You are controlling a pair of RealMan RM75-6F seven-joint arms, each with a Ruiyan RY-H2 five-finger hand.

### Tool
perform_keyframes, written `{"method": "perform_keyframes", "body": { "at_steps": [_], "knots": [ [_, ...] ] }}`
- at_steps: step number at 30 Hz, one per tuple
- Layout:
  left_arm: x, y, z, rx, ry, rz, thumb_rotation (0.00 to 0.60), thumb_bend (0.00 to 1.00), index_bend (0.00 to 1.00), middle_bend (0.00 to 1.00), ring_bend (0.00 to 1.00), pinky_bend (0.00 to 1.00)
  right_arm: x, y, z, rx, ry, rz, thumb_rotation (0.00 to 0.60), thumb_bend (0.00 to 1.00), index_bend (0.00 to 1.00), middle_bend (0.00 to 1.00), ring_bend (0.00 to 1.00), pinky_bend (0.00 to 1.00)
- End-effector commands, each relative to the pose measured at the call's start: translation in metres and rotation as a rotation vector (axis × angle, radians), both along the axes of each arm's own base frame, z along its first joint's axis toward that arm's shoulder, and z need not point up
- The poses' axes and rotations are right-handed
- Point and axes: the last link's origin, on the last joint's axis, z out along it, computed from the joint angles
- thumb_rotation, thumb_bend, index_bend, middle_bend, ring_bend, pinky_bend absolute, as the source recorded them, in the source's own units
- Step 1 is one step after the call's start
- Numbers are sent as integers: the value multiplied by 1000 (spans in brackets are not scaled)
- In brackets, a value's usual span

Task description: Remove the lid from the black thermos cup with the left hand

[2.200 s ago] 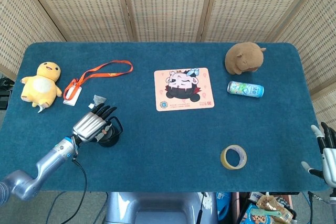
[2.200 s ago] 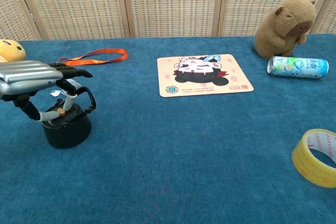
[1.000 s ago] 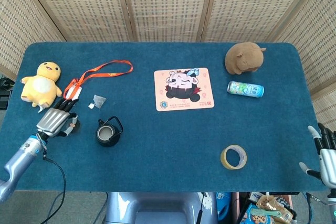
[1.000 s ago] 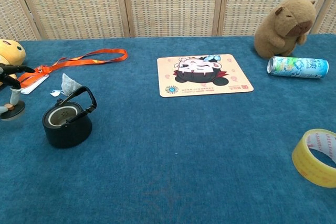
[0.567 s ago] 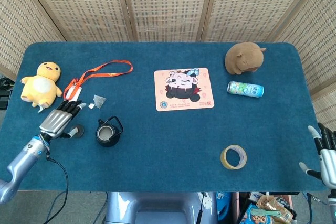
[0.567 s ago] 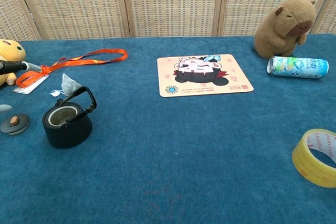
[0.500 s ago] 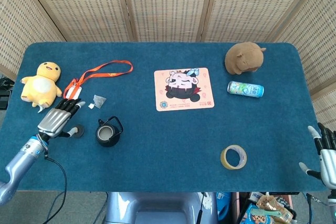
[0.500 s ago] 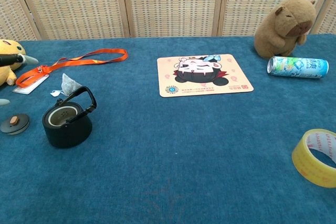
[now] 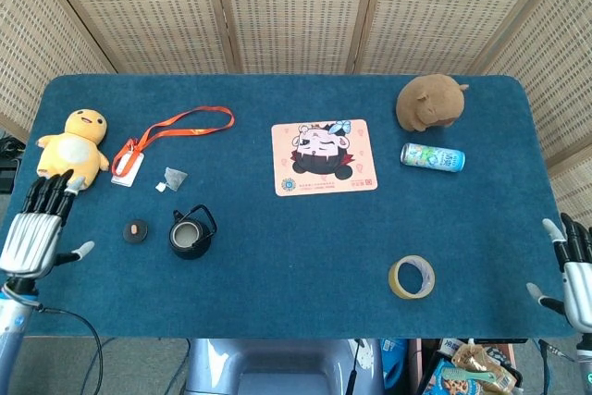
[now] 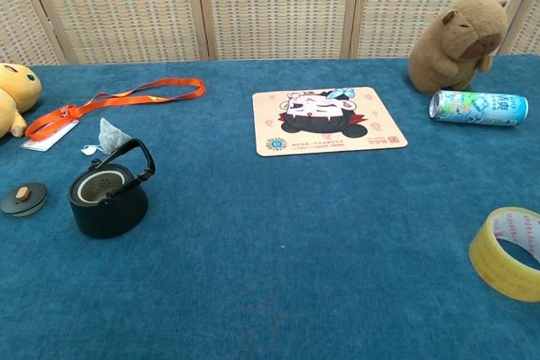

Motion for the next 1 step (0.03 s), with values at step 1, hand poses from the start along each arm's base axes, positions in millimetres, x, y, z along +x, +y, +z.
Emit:
{"method": "perform_keyframes", "body": {
  "at_steps": [1],
  "knots": [
    [-1, -12, -7, -20, 17, 50, 600, 108, 0, 0, 0, 0, 1, 0, 0, 0, 1, 4, 600, 0, 0, 0, 0, 0]
  ]
}}
